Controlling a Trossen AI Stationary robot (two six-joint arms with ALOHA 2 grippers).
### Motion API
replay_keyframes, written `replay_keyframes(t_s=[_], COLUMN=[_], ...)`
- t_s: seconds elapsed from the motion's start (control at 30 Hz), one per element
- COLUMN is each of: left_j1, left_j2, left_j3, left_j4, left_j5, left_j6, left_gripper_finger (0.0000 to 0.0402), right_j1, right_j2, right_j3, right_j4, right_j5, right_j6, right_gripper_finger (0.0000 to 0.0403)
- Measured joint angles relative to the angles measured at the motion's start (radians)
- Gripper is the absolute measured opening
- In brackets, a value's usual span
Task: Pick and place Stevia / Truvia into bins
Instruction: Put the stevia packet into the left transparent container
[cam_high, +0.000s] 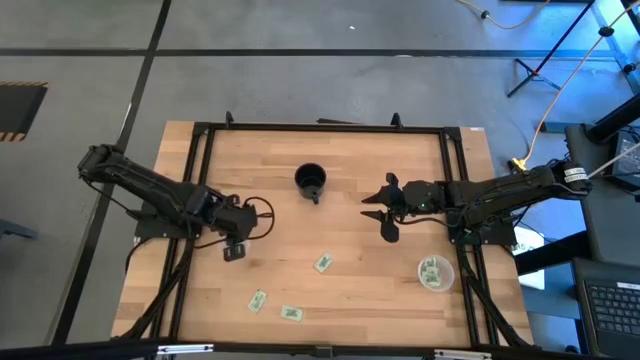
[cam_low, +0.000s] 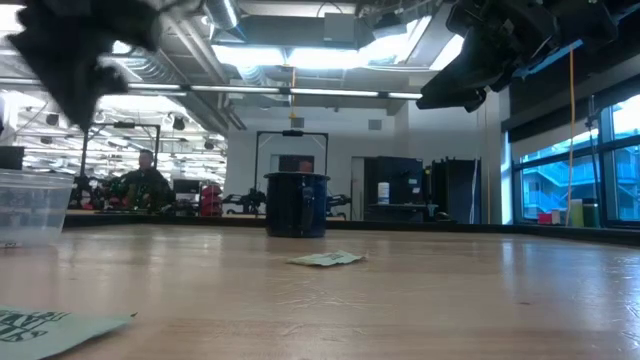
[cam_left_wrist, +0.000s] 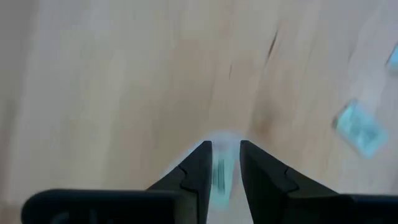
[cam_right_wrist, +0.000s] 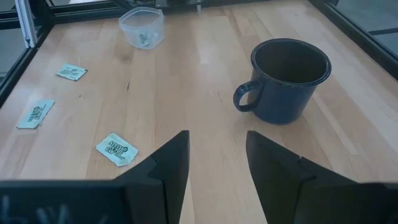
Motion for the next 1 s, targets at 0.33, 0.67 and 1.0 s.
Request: replay_keyframes(t_s=[0.33, 0.67, 1.0], left_j1=[-0.007, -0.051, -0.183], left_j2=[0.031, 0.159, 0.340], left_j3=[0.038, 0.038, 0.038], left_j4=[0.278, 0.388, 0.451], left_j5=[-0.093, 0.043, 0.112], left_j6=[0.422, 0.528, 0.486], left_gripper_finger=[0.0103, 0.0148, 0.0134], right_j1=[0.000, 0.000, 0.000], right_j2=[0.000, 0.000, 0.000], right_j3=[0.000, 0.000, 0.000], right_j4=[-0.011, -0.025, -0.025], right_j5=[0.000, 0.000, 0.000], right_j6=[0.000, 0.039, 0.057], right_gripper_finger=[0.0162, 0.0162, 0.0162])
